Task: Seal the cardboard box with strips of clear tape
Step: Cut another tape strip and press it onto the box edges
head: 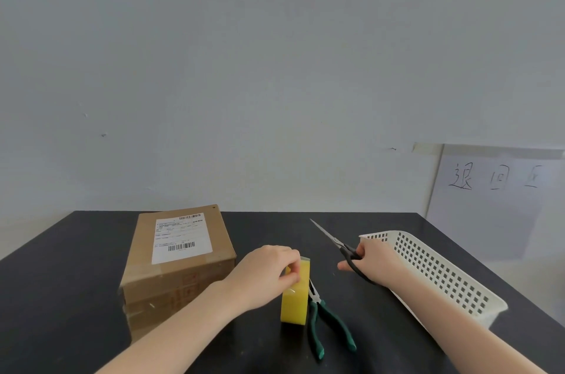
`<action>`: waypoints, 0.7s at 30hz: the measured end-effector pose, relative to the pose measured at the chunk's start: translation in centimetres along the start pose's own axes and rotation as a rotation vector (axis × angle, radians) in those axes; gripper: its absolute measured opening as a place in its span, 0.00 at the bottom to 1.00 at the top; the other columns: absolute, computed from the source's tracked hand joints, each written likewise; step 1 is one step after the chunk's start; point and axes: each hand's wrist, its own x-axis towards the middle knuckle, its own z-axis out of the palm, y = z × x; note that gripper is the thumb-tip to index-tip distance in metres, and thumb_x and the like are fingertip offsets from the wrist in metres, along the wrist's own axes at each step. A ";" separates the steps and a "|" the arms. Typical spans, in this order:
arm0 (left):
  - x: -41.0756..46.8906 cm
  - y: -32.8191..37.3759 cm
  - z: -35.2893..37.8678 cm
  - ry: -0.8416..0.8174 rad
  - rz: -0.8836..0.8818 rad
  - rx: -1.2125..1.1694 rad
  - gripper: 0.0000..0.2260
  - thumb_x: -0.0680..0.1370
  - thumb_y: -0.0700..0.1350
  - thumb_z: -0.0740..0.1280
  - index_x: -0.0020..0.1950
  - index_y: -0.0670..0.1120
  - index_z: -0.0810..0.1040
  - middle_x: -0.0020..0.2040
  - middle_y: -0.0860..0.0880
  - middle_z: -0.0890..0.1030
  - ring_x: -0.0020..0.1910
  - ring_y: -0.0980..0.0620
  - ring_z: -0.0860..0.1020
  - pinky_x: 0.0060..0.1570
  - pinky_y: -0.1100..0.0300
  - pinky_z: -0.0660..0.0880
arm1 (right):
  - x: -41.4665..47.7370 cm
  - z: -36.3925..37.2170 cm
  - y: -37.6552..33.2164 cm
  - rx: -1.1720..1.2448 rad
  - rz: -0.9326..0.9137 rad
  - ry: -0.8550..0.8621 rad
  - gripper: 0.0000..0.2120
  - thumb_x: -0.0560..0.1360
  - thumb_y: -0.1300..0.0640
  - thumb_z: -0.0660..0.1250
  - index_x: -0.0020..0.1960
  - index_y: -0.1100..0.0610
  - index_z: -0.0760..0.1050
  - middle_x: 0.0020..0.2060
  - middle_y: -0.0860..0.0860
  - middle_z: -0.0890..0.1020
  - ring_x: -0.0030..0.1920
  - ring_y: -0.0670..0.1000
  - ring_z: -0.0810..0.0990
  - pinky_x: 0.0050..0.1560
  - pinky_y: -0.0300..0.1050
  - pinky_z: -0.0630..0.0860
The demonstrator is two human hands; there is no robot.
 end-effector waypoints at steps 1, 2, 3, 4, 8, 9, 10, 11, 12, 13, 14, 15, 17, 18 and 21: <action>0.0 -0.1 0.0 0.002 0.000 -0.002 0.04 0.79 0.49 0.63 0.46 0.51 0.76 0.41 0.57 0.75 0.40 0.58 0.72 0.39 0.66 0.67 | -0.2 0.1 0.1 0.005 0.012 -0.011 0.19 0.69 0.43 0.74 0.33 0.53 0.69 0.28 0.48 0.72 0.29 0.46 0.70 0.30 0.38 0.64; 0.0 -0.1 0.1 0.004 0.001 -0.003 0.04 0.79 0.49 0.63 0.45 0.51 0.75 0.41 0.58 0.75 0.39 0.59 0.72 0.38 0.67 0.66 | -0.4 0.4 0.3 0.014 0.026 -0.024 0.18 0.70 0.45 0.74 0.33 0.53 0.69 0.27 0.47 0.71 0.28 0.46 0.70 0.29 0.38 0.63; -0.1 -0.1 0.1 0.003 0.001 -0.004 0.04 0.79 0.50 0.64 0.45 0.52 0.75 0.41 0.58 0.75 0.39 0.59 0.72 0.38 0.68 0.65 | -0.6 0.7 0.6 0.026 0.039 -0.035 0.18 0.71 0.46 0.73 0.33 0.53 0.69 0.27 0.47 0.71 0.28 0.45 0.70 0.29 0.37 0.63; -0.1 -0.1 0.1 0.002 0.000 -0.008 0.04 0.79 0.50 0.64 0.45 0.52 0.75 0.41 0.58 0.75 0.39 0.59 0.72 0.38 0.69 0.65 | -0.7 1.1 0.9 0.043 0.050 -0.046 0.17 0.71 0.48 0.73 0.33 0.54 0.69 0.27 0.47 0.71 0.28 0.45 0.70 0.29 0.37 0.63; 0.0 -0.3 0.3 0.017 -0.016 -0.026 0.04 0.78 0.50 0.64 0.45 0.52 0.76 0.42 0.57 0.77 0.41 0.57 0.75 0.39 0.67 0.69 | -1.7 2.9 3.0 0.067 0.097 -0.073 0.15 0.68 0.49 0.76 0.35 0.56 0.72 0.26 0.47 0.70 0.28 0.46 0.69 0.28 0.37 0.63; 0.0 -0.3 0.4 0.019 -0.020 -0.032 0.04 0.78 0.50 0.65 0.45 0.52 0.77 0.42 0.57 0.77 0.41 0.57 0.75 0.39 0.67 0.69 | -2.0 3.4 3.6 0.038 0.108 -0.081 0.16 0.68 0.49 0.75 0.33 0.55 0.71 0.25 0.47 0.69 0.28 0.46 0.69 0.28 0.38 0.62; 0.0 -0.4 0.4 0.019 -0.024 -0.036 0.04 0.78 0.50 0.65 0.45 0.52 0.77 0.41 0.57 0.77 0.40 0.57 0.75 0.39 0.66 0.70 | -2.2 3.8 4.0 0.007 0.118 -0.086 0.17 0.68 0.50 0.75 0.31 0.55 0.69 0.25 0.47 0.69 0.28 0.46 0.68 0.27 0.38 0.62; 0.1 -0.4 0.5 0.018 -0.025 -0.038 0.04 0.78 0.50 0.65 0.45 0.52 0.77 0.41 0.57 0.77 0.40 0.57 0.75 0.39 0.65 0.71 | -2.5 4.1 4.4 -0.018 0.130 -0.085 0.18 0.69 0.51 0.74 0.30 0.55 0.67 0.25 0.47 0.69 0.27 0.46 0.68 0.27 0.38 0.62; 0.1 -0.4 0.6 0.019 -0.026 -0.037 0.04 0.78 0.50 0.65 0.45 0.52 0.77 0.41 0.57 0.77 0.40 0.56 0.75 0.40 0.64 0.72 | -2.8 4.3 4.7 -0.037 0.144 -0.079 0.20 0.70 0.51 0.74 0.29 0.54 0.65 0.25 0.47 0.69 0.27 0.45 0.68 0.26 0.38 0.62; 0.1 -0.4 0.6 0.021 -0.026 -0.036 0.04 0.78 0.50 0.65 0.45 0.52 0.77 0.41 0.57 0.77 0.40 0.56 0.75 0.40 0.63 0.72 | -3.1 4.5 4.9 -0.049 0.159 -0.073 0.21 0.70 0.51 0.74 0.29 0.54 0.64 0.25 0.47 0.69 0.26 0.45 0.68 0.26 0.38 0.62; 0.0 -0.4 0.7 0.023 -0.027 -0.038 0.04 0.78 0.50 0.65 0.45 0.53 0.77 0.41 0.57 0.78 0.40 0.56 0.76 0.40 0.63 0.73 | -3.4 4.6 5.1 -0.052 0.179 -0.065 0.22 0.70 0.51 0.75 0.29 0.54 0.64 0.25 0.47 0.69 0.26 0.46 0.68 0.25 0.37 0.62; 0.0 -0.4 0.7 0.023 -0.028 -0.039 0.04 0.78 0.50 0.65 0.45 0.53 0.77 0.41 0.57 0.78 0.40 0.56 0.76 0.40 0.64 0.73 | -3.6 4.7 5.2 -0.048 0.196 -0.055 0.22 0.69 0.51 0.76 0.29 0.55 0.64 0.25 0.47 0.70 0.25 0.46 0.69 0.24 0.37 0.63; -0.1 -0.4 0.7 0.025 -0.027 -0.039 0.04 0.78 0.50 0.65 0.45 0.53 0.77 0.42 0.57 0.78 0.41 0.57 0.76 0.40 0.65 0.73 | -4.0 4.7 5.3 -0.046 0.217 -0.038 0.22 0.69 0.51 0.76 0.29 0.55 0.64 0.25 0.48 0.70 0.25 0.47 0.70 0.24 0.37 0.64; -0.1 -0.4 0.7 0.025 -0.027 -0.040 0.04 0.78 0.50 0.65 0.45 0.53 0.77 0.42 0.57 0.78 0.41 0.57 0.76 0.41 0.65 0.73 | -4.1 4.7 5.3 -0.058 0.220 -0.031 0.22 0.69 0.50 0.76 0.29 0.55 0.65 0.26 0.48 0.71 0.27 0.48 0.71 0.25 0.38 0.66; -0.2 -0.4 0.7 0.024 -0.030 -0.049 0.03 0.78 0.51 0.65 0.46 0.53 0.77 0.44 0.57 0.79 0.43 0.57 0.77 0.43 0.64 0.74 | -4.4 5.2 5.3 -0.098 0.231 0.007 0.21 0.71 0.48 0.75 0.31 0.55 0.66 0.28 0.48 0.72 0.31 0.50 0.73 0.28 0.41 0.66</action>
